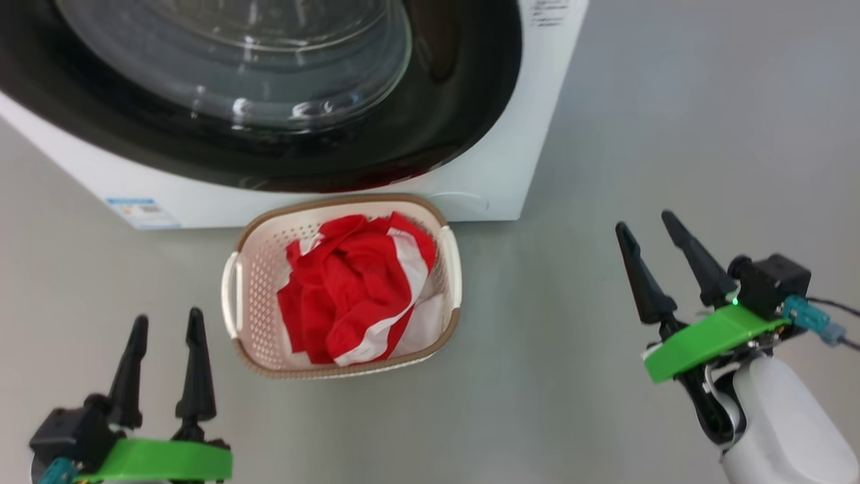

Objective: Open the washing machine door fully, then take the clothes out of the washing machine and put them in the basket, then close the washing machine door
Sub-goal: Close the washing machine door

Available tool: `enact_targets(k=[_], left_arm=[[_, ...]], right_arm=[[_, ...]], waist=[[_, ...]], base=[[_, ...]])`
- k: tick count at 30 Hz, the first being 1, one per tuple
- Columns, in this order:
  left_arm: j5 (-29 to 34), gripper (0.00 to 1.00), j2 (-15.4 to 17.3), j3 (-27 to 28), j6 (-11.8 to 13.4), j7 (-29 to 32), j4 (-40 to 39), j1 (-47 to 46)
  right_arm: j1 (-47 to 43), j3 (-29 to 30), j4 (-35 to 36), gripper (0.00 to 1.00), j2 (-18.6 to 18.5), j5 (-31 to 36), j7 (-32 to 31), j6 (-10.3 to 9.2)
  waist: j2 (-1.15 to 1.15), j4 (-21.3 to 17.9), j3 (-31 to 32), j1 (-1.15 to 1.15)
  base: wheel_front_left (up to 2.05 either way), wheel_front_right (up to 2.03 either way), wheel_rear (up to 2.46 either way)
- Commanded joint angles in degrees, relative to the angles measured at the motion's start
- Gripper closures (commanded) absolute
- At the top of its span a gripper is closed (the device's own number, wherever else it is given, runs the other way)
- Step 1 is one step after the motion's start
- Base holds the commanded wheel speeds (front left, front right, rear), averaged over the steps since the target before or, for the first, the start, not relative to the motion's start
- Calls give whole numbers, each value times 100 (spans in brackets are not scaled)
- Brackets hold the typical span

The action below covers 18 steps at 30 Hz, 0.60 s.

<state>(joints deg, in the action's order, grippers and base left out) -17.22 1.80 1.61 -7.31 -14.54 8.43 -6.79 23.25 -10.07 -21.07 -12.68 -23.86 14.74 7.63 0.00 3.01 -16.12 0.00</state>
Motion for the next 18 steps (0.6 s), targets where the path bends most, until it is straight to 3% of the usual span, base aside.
enact_targets(k=[1, 18], left_arm=[[67, 0, 108, 234, -17, -46, -111, 90], [106, 0, 159, 582, -17, -46, -108, 502]], right_arm=[[-181, -75, 139, 0, 4, 50, 26, -14], [-788, -7, 188, 0, -96, 47, 26, -14]], waist=[[0, -248, 240, 0], [0, -617, 635, 0]], base=[[0, 0, 0], [0, 0, 0]])
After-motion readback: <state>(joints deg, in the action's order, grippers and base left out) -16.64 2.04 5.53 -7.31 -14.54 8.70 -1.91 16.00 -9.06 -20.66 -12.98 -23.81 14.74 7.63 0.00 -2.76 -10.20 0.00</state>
